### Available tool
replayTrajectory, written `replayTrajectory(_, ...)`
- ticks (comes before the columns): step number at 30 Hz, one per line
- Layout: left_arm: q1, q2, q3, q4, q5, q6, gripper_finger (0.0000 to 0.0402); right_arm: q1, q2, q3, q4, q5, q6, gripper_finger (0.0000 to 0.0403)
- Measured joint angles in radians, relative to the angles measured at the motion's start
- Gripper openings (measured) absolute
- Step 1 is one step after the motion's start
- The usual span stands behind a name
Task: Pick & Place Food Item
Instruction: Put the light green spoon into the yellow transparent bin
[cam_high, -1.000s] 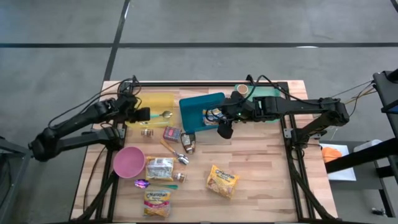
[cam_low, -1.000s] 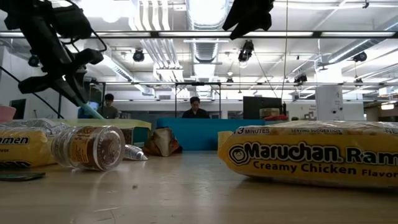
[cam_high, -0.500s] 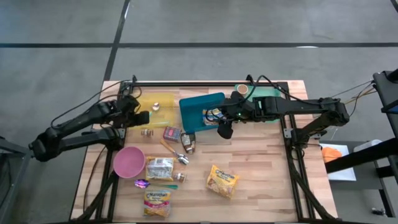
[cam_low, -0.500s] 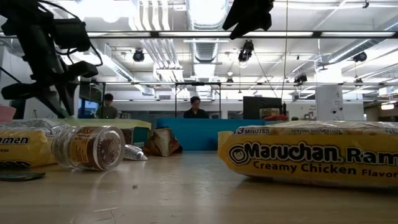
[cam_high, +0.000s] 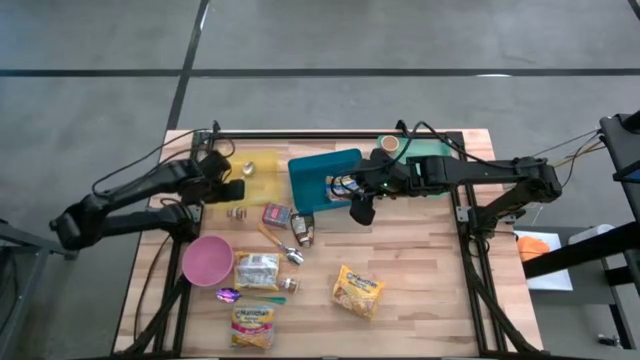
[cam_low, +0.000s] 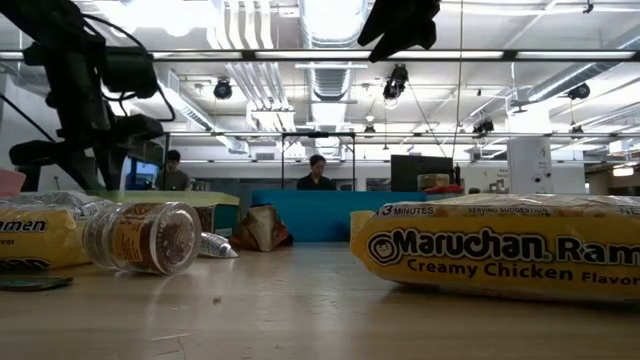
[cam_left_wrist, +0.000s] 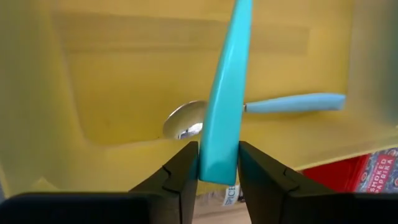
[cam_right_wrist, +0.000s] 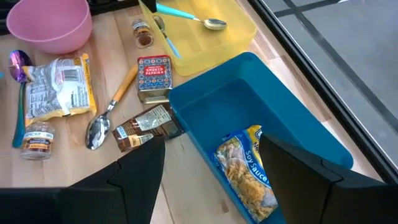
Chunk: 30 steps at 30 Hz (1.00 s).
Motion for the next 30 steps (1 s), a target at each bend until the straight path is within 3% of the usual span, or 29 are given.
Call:
replayTrajectory(18,0.035,0.123,0.008,0.016,-0.016,0.062,0.0117,0.000,-0.002,0.001,0.000,-0.002,-0.002,0.0259)
replayTrajectory(30,0.035,0.233,0.098,0.016,-0.018,0.191,0.0118,0.000,-0.003,0.004,0.000,-0.005,0.000,0.0259)
